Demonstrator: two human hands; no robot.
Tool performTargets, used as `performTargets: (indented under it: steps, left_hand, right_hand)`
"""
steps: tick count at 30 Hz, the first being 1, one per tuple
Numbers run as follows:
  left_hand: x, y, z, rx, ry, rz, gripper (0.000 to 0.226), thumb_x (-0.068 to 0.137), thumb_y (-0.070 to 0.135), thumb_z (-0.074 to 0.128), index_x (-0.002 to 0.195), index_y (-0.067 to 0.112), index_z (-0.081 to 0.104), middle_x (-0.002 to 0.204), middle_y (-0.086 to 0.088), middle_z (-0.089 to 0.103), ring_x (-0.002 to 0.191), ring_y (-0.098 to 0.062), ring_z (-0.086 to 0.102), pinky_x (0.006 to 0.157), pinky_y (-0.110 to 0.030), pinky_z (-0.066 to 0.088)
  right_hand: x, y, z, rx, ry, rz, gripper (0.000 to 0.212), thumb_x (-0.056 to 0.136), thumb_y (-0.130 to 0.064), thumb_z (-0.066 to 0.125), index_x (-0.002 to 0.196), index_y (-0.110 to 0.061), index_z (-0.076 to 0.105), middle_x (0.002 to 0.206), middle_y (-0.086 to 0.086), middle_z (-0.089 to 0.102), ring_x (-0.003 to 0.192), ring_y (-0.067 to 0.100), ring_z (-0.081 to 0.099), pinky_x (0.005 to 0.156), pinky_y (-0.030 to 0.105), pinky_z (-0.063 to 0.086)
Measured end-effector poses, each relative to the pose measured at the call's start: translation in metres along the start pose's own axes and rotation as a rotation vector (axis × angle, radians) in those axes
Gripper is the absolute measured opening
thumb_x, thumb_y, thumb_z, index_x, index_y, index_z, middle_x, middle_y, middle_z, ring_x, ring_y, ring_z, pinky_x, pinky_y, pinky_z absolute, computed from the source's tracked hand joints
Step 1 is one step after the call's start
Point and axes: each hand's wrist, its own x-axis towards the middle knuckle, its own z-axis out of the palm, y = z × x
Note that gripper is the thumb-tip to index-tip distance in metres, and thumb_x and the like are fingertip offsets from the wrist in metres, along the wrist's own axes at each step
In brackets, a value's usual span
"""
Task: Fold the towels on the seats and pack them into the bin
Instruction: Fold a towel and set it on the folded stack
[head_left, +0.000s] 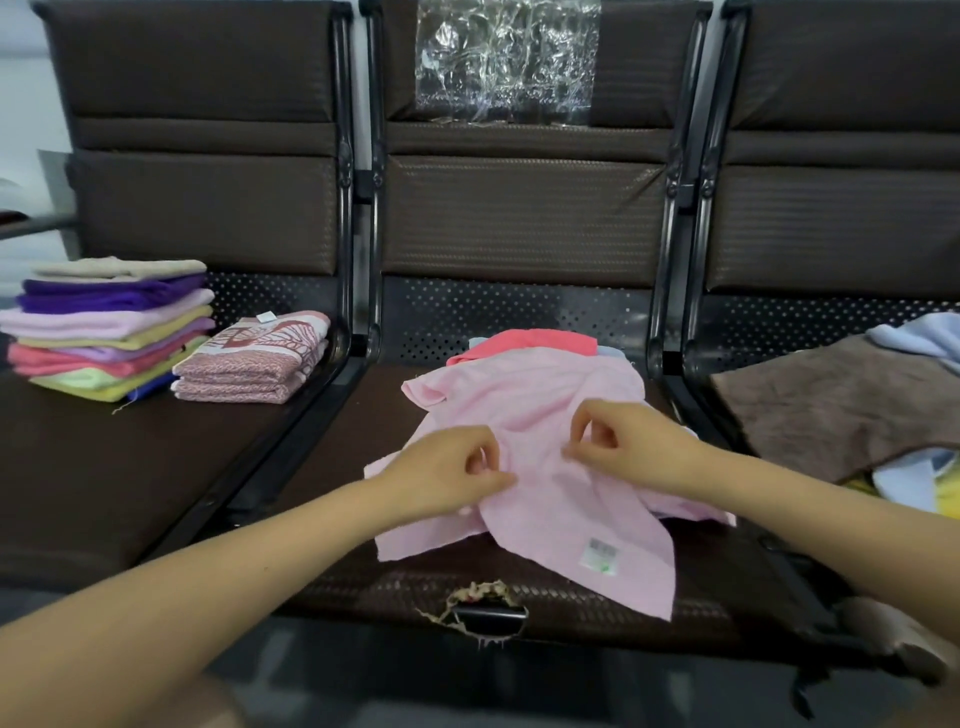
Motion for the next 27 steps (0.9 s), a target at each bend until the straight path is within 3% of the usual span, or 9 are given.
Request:
performTargets:
  steps: [4, 7, 11, 13, 16, 19, 21, 23, 27]
  left_hand:
    - [-0.017, -0.005, 0.018, 0.138, -0.221, 0.155, 0.056, 0.069, 0.072, 0.055, 0.104, 0.027, 0.056, 0.094, 0.011, 0.049, 0.091, -0.007, 0.045, 0.081, -0.025, 0.04]
    - [-0.014, -0.015, 0.016, 0.105, -0.159, 0.238, 0.057, 0.073, 0.068, 0.046, 0.09, 0.016, 0.064, 0.086, 0.006, 0.05, 0.084, -0.007, 0.044, 0.078, -0.026, 0.04]
    - [-0.006, -0.016, 0.01, -0.059, -0.03, 0.162, 0.04, 0.086, 0.049, 0.046, 0.066, 0.016, 0.052, 0.074, 0.004, 0.051, 0.075, -0.002, 0.046, 0.073, -0.023, 0.039]
    - [-0.002, -0.013, 0.004, -0.217, 0.003, 0.037, 0.031, 0.097, 0.033, 0.046, 0.073, 0.015, 0.052, 0.075, 0.006, 0.051, 0.073, 0.0, 0.045, 0.074, -0.024, 0.038]
    - [0.01, -0.004, -0.003, -0.418, 0.049, -0.158, 0.027, 0.102, 0.022, 0.038, 0.101, 0.01, 0.062, 0.107, 0.0, 0.061, 0.102, -0.011, 0.051, 0.095, -0.03, 0.038]
    - [0.026, 0.009, -0.009, -0.507, 0.115, -0.236, 0.028, 0.101, 0.014, 0.036, 0.115, 0.01, 0.06, 0.12, -0.004, 0.059, 0.106, -0.014, 0.05, 0.089, -0.023, 0.039]
    - [0.033, 0.014, -0.017, -0.465, 0.125, -0.224, 0.026, 0.099, 0.013, 0.039, 0.116, 0.013, 0.059, 0.11, 0.002, 0.057, 0.101, -0.011, 0.049, 0.075, -0.02, 0.038]
    - [0.036, 0.009, -0.027, -0.273, 0.112, -0.124, 0.017, 0.098, 0.022, 0.046, 0.102, 0.014, 0.061, 0.098, 0.006, 0.057, 0.095, -0.012, 0.051, 0.074, -0.024, 0.036]
    - [0.044, -0.015, -0.038, -0.167, 0.076, -0.128, 0.041, 0.091, 0.041, 0.059, 0.063, 0.013, 0.05, 0.065, 0.004, 0.046, 0.066, -0.012, 0.044, 0.063, -0.029, 0.034]
  right_hand:
    - [-0.026, -0.022, 0.021, -0.176, -0.449, -0.113, 0.049, 0.071, -0.065, 0.07, 0.102, -0.031, 0.053, 0.082, -0.015, 0.052, 0.073, 0.002, 0.048, 0.069, 0.02, 0.04]
    - [-0.026, -0.018, 0.03, -0.263, -0.377, -0.208, 0.033, 0.081, -0.056, 0.065, 0.089, -0.028, 0.049, 0.075, -0.016, 0.046, 0.07, 0.006, 0.044, 0.065, 0.022, 0.036]
    - [-0.019, -0.007, 0.029, -0.348, -0.301, -0.267, 0.024, 0.092, -0.023, 0.051, 0.071, -0.023, 0.039, 0.073, -0.007, 0.047, 0.072, 0.014, 0.043, 0.068, 0.028, 0.031]
    - [-0.011, -0.006, 0.023, -0.244, -0.308, -0.169, 0.024, 0.092, -0.013, 0.046, 0.069, -0.021, 0.041, 0.073, -0.003, 0.05, 0.076, 0.018, 0.047, 0.069, 0.029, 0.034]
    - [0.002, -0.012, 0.005, 0.171, -0.263, 0.085, 0.026, 0.091, -0.005, 0.044, 0.073, -0.021, 0.052, 0.077, -0.001, 0.056, 0.082, 0.021, 0.053, 0.068, 0.027, 0.044]
    - [0.015, -0.018, -0.011, 0.597, 0.03, 0.107, 0.017, 0.092, -0.017, 0.054, 0.088, -0.023, 0.069, 0.099, -0.003, 0.07, 0.098, 0.015, 0.065, 0.082, 0.029, 0.054]
    - [0.023, -0.014, -0.023, 0.179, 0.007, 0.044, 0.023, 0.09, -0.046, 0.058, 0.094, -0.024, 0.065, 0.099, -0.007, 0.067, 0.093, 0.012, 0.06, 0.082, 0.03, 0.048]
    - [0.031, -0.009, -0.033, -0.183, -0.053, -0.049, 0.031, 0.086, -0.056, 0.058, 0.092, -0.025, 0.061, 0.091, -0.014, 0.063, 0.085, 0.008, 0.056, 0.077, 0.03, 0.046]
    - [0.038, 0.023, -0.042, 0.104, -0.121, -0.013, 0.032, 0.094, -0.039, 0.056, 0.068, -0.02, 0.059, 0.066, -0.017, 0.06, 0.062, -0.002, 0.054, 0.06, 0.017, 0.042]
